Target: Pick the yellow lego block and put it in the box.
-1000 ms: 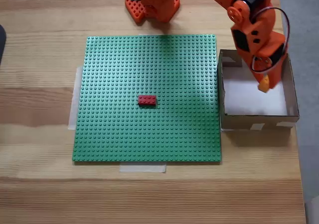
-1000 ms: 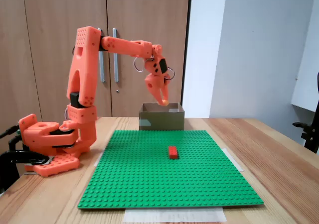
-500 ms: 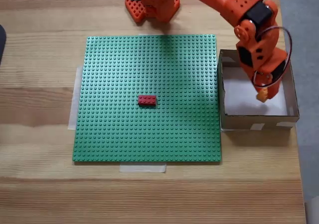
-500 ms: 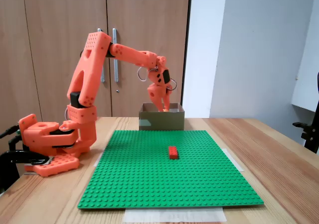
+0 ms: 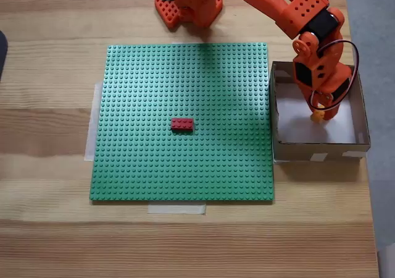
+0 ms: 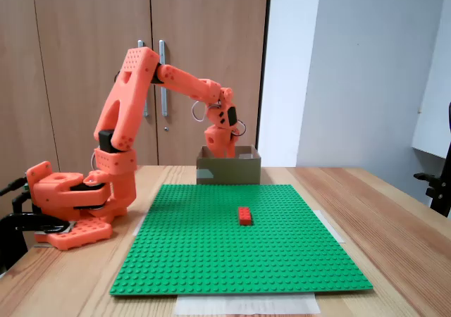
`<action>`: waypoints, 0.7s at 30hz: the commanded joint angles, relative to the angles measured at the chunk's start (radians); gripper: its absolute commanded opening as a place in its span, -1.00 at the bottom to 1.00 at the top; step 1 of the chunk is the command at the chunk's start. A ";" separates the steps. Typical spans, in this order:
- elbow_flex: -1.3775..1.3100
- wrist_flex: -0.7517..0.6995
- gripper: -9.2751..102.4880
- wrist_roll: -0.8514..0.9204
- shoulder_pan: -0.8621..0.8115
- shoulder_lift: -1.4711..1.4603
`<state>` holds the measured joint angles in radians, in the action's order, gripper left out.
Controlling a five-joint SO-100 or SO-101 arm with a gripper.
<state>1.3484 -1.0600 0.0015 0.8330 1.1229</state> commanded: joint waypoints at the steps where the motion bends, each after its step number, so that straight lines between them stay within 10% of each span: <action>1: -0.008 -0.009 -0.72 -0.009 0.011 0.006; 21: 0.043 0.048 -0.60 0.025 -0.021 0.126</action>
<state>1.3898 -1.0293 0.0092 0.8176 1.1520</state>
